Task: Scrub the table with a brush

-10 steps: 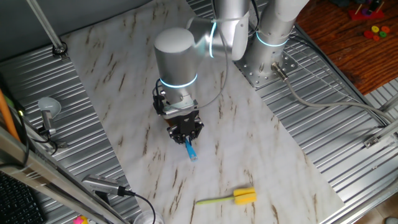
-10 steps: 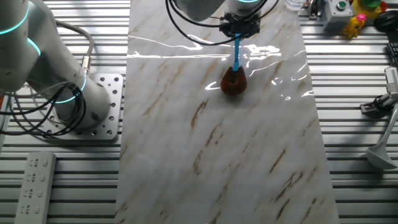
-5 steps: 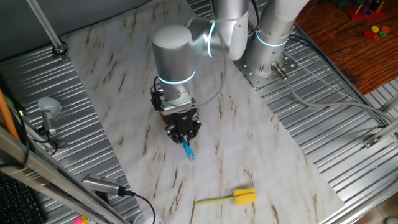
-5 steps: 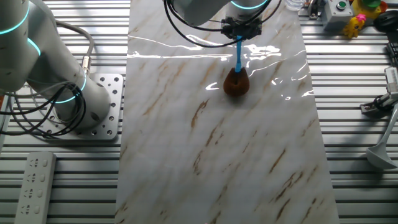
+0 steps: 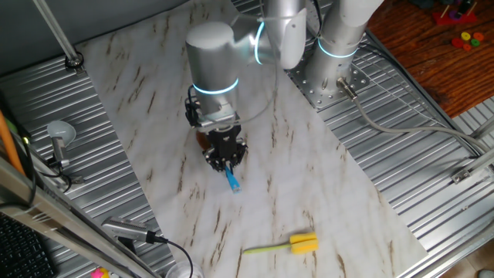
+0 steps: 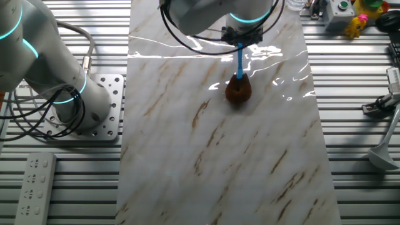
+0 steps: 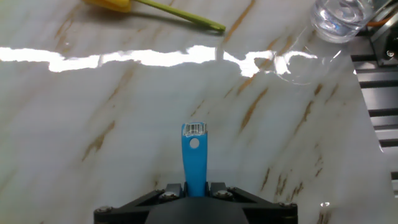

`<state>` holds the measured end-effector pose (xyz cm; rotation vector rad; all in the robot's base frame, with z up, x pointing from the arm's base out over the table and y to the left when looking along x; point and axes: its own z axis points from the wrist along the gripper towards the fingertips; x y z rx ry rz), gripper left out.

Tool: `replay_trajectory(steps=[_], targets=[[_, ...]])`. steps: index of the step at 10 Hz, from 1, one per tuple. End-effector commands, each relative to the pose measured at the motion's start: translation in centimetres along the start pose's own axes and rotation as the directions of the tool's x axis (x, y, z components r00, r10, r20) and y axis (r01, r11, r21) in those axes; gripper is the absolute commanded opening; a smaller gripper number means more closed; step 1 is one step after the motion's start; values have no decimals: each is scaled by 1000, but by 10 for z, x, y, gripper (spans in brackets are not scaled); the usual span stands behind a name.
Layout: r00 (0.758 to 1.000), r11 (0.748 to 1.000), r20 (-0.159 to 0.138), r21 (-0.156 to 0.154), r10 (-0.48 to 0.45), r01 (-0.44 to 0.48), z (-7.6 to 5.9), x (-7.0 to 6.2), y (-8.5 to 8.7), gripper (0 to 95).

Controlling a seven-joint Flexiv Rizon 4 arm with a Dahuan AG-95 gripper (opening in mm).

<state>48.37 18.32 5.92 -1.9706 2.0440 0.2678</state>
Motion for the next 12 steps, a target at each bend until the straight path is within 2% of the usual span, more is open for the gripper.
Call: replay_trajectory(steps=[1, 3, 6, 10, 12], targets=[[1000, 1000, -3, 2, -11, 11, -3, 5, 1, 0], [1000, 1000, -7, 0, -23, 23, -5, 11, 2, 0], [1000, 1000, -3, 0, -7, 7, 0, 10, 5, 0], [1000, 1000, 3, 0, 20, -20, 13, -8, 4, 0], [999, 999, -6, 2, 42, -42, 17, -23, 4, 0]])
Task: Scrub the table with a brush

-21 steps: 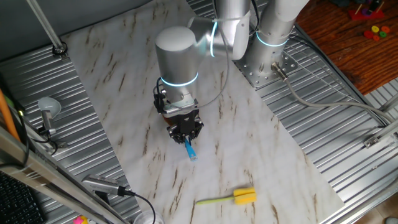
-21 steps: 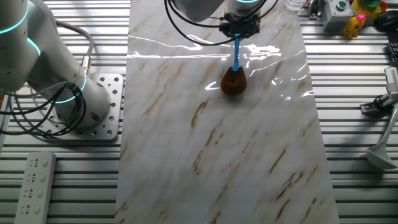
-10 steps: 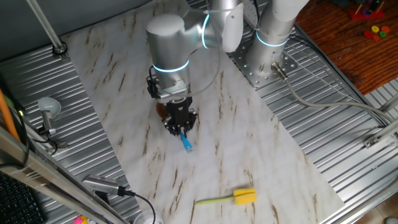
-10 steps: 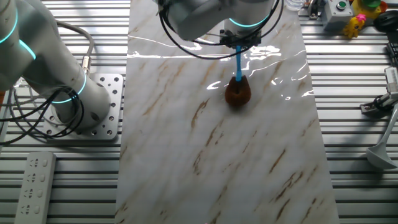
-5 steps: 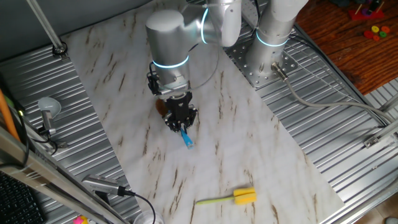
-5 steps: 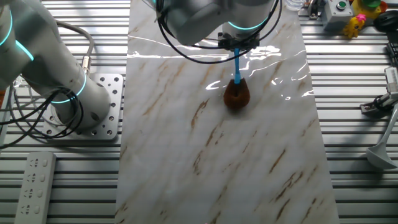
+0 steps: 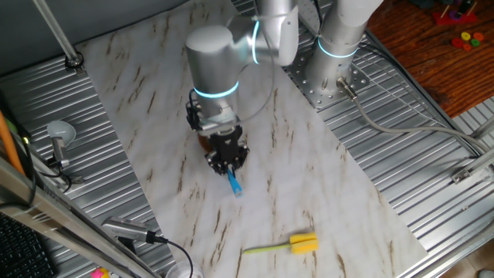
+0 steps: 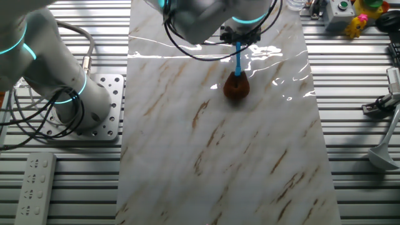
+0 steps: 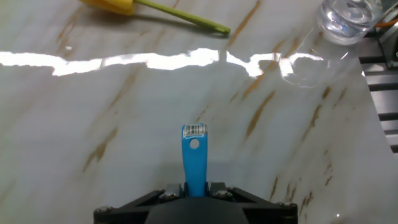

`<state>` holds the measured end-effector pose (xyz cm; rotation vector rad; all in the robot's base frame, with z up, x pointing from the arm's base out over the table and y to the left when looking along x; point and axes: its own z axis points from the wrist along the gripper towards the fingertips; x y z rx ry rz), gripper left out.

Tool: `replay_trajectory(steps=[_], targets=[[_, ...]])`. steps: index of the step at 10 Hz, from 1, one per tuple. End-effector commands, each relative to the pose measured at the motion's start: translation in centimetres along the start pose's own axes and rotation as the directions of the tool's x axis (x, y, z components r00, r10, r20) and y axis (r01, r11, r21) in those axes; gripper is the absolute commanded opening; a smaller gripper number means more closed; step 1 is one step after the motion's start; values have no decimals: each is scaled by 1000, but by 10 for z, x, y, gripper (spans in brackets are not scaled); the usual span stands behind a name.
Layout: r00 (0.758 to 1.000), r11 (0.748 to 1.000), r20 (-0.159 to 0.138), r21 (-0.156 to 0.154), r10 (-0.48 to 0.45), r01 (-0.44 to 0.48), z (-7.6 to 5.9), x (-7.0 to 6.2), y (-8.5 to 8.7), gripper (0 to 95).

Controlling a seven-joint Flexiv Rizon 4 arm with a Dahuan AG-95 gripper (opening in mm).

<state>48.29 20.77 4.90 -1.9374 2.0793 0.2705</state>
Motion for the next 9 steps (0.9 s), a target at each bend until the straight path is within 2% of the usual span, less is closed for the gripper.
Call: replay_trajectory(steps=[1, 3, 5, 9], targets=[[1000, 1000, -9, 1, 21, -21, 1, -10, 2, 0], [999, 999, -11, 3, 32, -32, 1, -17, 3, 0], [1000, 1000, -17, 5, 23, -23, 0, -15, 3, 0], [999, 1000, -34, 5, -28, 28, -9, 2, 2, 0]])
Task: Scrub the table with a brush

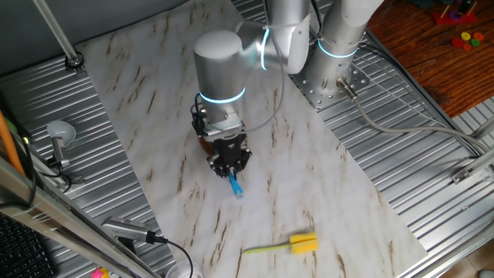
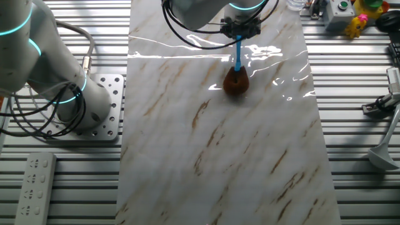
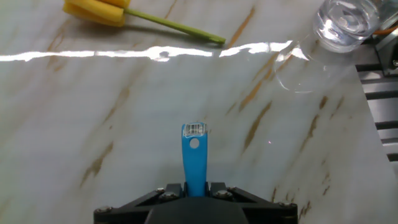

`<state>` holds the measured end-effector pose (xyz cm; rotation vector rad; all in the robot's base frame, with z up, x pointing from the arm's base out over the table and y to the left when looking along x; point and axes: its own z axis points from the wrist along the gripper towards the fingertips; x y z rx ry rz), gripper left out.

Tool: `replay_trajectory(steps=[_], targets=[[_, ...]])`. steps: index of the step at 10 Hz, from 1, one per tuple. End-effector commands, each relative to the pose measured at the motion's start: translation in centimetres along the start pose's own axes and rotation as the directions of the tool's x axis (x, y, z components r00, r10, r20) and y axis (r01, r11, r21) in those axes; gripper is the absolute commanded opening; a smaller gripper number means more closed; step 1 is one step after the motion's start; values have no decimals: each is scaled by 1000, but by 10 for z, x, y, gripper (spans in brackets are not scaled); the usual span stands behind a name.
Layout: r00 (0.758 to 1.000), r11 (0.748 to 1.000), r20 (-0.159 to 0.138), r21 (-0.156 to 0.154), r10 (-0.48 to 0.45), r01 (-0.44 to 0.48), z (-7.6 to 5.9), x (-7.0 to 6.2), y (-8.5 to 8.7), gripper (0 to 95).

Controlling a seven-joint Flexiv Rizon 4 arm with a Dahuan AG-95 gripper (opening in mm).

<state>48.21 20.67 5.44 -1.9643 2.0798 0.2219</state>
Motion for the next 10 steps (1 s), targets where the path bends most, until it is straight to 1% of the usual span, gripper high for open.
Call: replay_trajectory(steps=[1, 2, 5, 7, 8, 10], targets=[[1000, 1000, 0, -7, -23, 23, -5, 9, 1, 0], [999, 999, -1, -8, -40, 40, -8, 17, 1, 0], [998, 998, -5, -11, -68, 68, -15, 32, 3, 0], [997, 997, -15, -11, -81, 81, -20, 44, 11, 0], [997, 997, -18, -11, -78, 78, -21, 49, 15, 0], [997, 997, -16, -10, -74, 74, -20, 50, 17, 0]])
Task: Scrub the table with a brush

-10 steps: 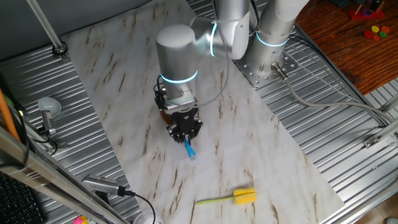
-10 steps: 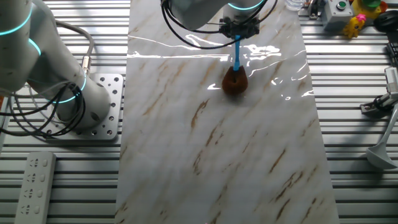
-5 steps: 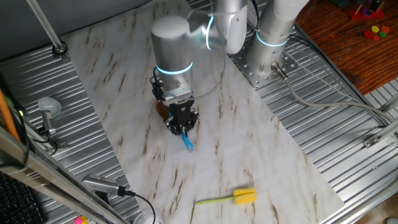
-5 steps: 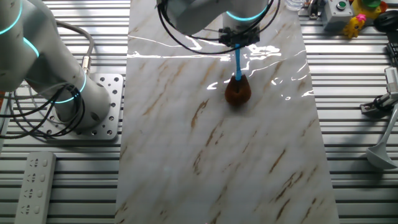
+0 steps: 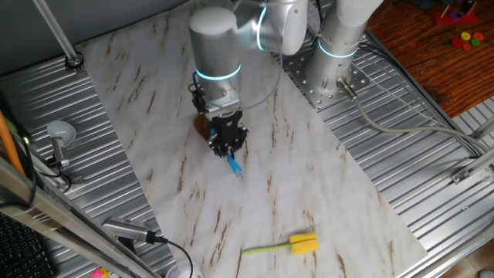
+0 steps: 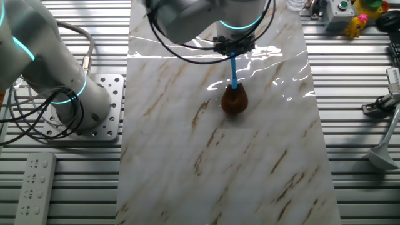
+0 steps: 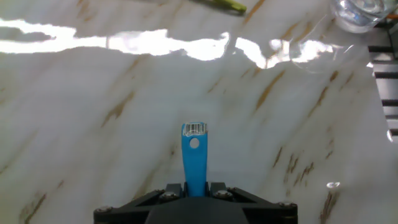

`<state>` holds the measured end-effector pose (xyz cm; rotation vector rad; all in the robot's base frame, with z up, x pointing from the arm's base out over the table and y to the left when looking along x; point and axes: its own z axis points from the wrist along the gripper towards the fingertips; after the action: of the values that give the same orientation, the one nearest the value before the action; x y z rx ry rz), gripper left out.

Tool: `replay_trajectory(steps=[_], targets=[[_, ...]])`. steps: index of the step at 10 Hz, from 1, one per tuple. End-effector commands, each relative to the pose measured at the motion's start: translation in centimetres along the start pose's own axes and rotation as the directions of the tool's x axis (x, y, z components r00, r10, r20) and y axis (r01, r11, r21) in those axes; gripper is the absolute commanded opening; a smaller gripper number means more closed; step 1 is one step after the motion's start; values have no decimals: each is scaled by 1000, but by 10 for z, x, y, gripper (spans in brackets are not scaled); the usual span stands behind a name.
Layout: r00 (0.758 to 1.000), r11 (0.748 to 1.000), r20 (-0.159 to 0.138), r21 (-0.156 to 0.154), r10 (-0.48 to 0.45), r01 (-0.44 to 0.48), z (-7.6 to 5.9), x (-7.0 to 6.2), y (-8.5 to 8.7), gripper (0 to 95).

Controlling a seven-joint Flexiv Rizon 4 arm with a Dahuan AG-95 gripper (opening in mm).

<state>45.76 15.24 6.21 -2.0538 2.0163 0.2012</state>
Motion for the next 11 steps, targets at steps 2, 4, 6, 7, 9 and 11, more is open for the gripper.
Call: replay_trajectory(steps=[2, 4, 6, 7, 9, 11], targets=[[1000, 1000, 1, 5, 3, -3, 9, -1, -4, 0], [1000, 1000, 7, 9, 17, -18, 14, -5, -6, 0], [999, 999, 13, 13, 46, -46, 28, -21, -13, 0], [998, 998, 14, 17, 58, -58, 34, -30, -15, 0], [997, 997, 18, 18, 78, -78, 41, -45, -19, 0], [996, 995, 13, 22, 92, -93, 44, -57, -19, 0]])
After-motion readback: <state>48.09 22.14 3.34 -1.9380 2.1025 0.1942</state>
